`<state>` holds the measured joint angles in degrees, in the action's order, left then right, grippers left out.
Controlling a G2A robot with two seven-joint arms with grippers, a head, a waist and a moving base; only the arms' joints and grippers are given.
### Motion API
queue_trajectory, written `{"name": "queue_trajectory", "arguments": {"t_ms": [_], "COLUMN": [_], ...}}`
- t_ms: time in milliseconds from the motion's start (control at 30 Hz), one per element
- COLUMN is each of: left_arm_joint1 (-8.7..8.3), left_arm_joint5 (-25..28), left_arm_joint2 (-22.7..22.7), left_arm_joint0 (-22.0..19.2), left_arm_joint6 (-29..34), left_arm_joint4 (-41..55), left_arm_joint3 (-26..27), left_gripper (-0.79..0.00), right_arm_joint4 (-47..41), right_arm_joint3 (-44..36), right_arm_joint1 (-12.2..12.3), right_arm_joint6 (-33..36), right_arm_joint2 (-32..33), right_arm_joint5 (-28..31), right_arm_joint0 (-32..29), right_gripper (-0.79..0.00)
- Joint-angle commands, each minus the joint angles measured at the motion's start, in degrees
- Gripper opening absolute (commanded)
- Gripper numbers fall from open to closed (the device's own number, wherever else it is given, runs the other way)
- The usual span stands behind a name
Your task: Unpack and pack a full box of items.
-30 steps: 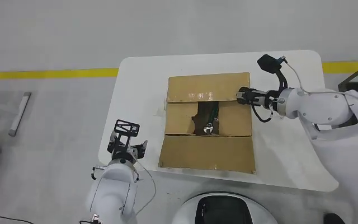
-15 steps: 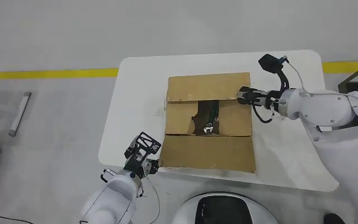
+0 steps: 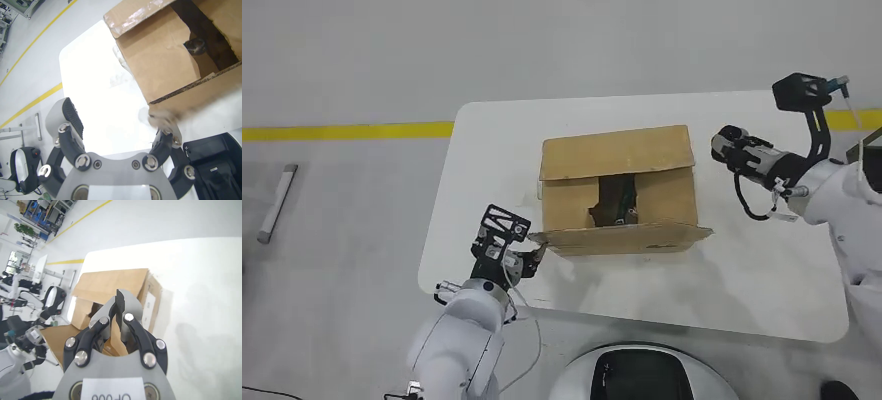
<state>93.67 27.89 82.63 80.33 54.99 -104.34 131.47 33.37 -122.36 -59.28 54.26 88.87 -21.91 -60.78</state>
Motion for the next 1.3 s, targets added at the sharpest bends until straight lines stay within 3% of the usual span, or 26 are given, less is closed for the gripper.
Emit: {"name": "queue_trajectory", "arguments": {"t_ms": [0,100,467,600,767,867,1000,1267], "left_arm_joint1": [0.06,0.08,0.31,0.28,0.21,0.16,0.1,0.11], "left_arm_joint5": [-2.52,-5.24,-14.51,-15.45,-16.53,-17.25,-18.52,-21.66], "left_arm_joint2": [-0.89,-2.56,-7.33,-8.59,-9.25,-9.44,-9.58,-9.48], "left_arm_joint0": [-0.76,-2.37,-7.02,-7.94,-8.58,-9.06,-9.38,-10.14], "left_arm_joint6": [0.26,0.59,1.66,1.77,2.2,2.15,2.01,3.18], "left_arm_joint4": [0.56,0.19,-1.27,-1.88,-1.99,-2.23,-2.72,-2.44], "left_arm_joint3": [-0.39,-1.66,-7.54,-9.55,-11.39,-12.39,-13.51,-14.21], "left_gripper": [0.0,0.0,0.0,0.0,0.0,0.0,0.0,0.0], "right_arm_joint4": [2.32,3.75,4.25,4.95,8.68,9.97,15.89,26.5], "right_arm_joint3": [-0.97,-1.56,-1.2,-1.34,-2.99,-2.43,-0.9,7.63], "right_arm_joint1": [0.27,0.54,0.56,0.43,0.15,-0.18,-0.56,-2.45], "right_arm_joint6": [0.08,0.36,-0.18,-6.95,-21.06,-29.05,-34.89,-38.69], "right_arm_joint2": [1.55,3.72,3.65,4.89,4.17,1.6,-3.92,-18.54], "right_arm_joint5": [0.67,1.06,1.77,3.94,12.25,16.76,19.92,17.4], "right_arm_joint0": [-1.79,-4.32,-4.89,-8.4,-12.76,-14.73,-14.43,-5.92], "right_gripper": [-0.785,-0.785,-0.785,-0.785,-0.785,-0.785,-0.785,-0.785]}}
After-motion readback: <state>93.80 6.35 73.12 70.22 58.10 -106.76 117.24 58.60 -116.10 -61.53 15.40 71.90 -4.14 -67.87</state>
